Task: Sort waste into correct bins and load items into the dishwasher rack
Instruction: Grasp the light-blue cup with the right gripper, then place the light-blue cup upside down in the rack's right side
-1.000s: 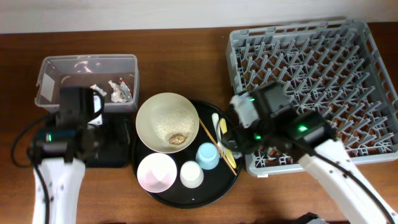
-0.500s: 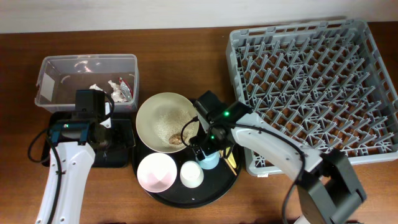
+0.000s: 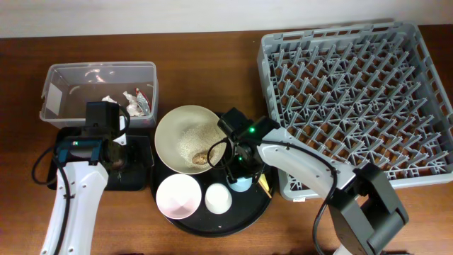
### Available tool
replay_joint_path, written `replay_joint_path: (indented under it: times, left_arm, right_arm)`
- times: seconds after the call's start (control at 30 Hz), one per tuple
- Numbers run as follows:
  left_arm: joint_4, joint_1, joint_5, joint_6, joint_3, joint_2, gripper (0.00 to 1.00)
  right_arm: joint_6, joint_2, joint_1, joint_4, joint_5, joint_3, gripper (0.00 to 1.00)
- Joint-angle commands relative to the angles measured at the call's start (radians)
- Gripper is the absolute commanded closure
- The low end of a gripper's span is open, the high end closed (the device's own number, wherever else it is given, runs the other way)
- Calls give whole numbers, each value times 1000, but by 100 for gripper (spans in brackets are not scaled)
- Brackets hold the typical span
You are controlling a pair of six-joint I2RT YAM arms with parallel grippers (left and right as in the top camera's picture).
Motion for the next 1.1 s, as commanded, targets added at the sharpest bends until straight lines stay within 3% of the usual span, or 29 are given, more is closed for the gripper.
replay_joint_path:
  times: [0.0,0.47,0.73,0.9,1.07]
  left_arm:
    - [2,6,-3,-13,-5,4,1]
    - [3,6,-4,-13,-5,4,1]
    - [3,6,-4,-13,-5,4,1]
    - [3,6,-4,-13,-5,4,1]
    - [2,6,-4,-13,-5,4,1]
  right_arm:
    - [7,5,10,-13,-2,3,36]
    - [6,-5,10,-150,-2,132,58]
    - [-42,-100,-7,-298,134,412,59]
    - [-50,-102,-248,-349,156,557,59]
    - [-153,-102,-662,-389,163,557,60]
